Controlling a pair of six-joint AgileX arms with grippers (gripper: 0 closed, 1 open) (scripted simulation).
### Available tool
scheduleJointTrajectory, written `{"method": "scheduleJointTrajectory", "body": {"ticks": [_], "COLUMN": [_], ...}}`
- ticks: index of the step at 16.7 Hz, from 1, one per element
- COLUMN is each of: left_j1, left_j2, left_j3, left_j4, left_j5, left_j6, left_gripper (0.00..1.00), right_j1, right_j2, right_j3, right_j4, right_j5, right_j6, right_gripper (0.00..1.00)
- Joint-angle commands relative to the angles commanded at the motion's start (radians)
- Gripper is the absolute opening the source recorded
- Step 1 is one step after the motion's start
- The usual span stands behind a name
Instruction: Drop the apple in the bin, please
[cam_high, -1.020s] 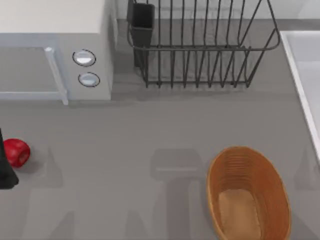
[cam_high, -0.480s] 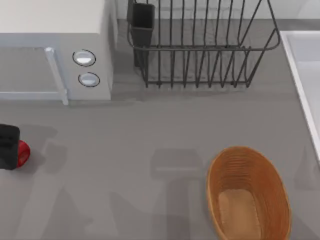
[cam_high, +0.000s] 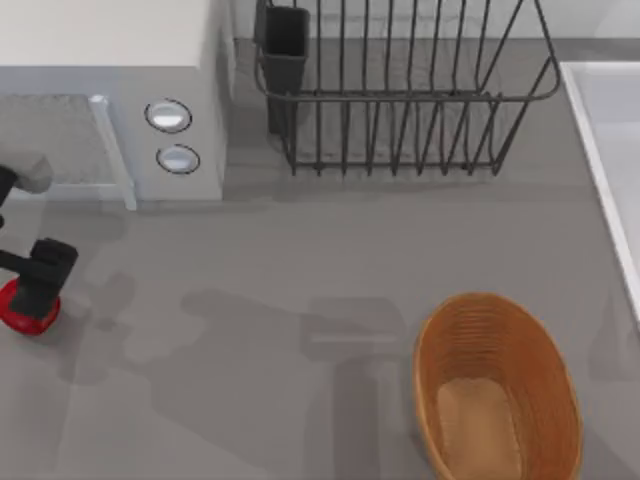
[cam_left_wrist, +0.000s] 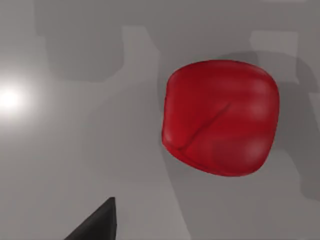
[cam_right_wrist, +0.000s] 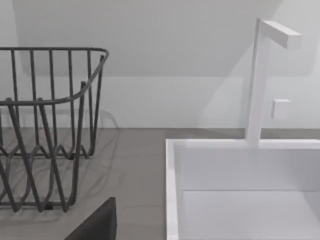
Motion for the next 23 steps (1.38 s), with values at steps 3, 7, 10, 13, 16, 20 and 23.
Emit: {"method": "scheduleJointTrajectory", "body": {"ticks": [3,7,10,13,16,20,23], "left_j1": [0.000,0.000,0.000,0.001,0.002,0.006,0.006], "left_j2": [0.176,0.280,0.282,0.278,0.260,0.282,0.345], "left_j3": [0.126,0.219,0.221,0.216,0.161,0.070,0.050], "left_j4": [-0.093,-0.145,-0.146,-0.143,-0.108,0.001,0.080], "left_j5": [-0.002,-0.003,-0.003,-0.003,-0.004,-0.004,-0.003], "left_j6": [0.042,0.069,0.069,0.068,0.071,0.075,0.076], "left_gripper": [1.00,1.00,1.00,1.00,1.00,1.00,1.00], "right_j1": [0.000,0.000,0.000,0.000,0.000,0.000,0.000], "right_j2": [0.000,0.000,0.000,0.000,0.000,0.000,0.000], "right_j3": [0.000,0.000,0.000,0.000,0.000,0.000,0.000], "right_j4": [0.000,0.000,0.000,0.000,0.000,0.000,0.000], "right_j5": [0.000,0.000,0.000,0.000,0.000,0.000,0.000], "right_j6": [0.000,0.000,0.000,0.000,0.000,0.000,0.000], "right_gripper": [1.00,1.00,1.00,1.00,1.00,1.00,1.00]}}
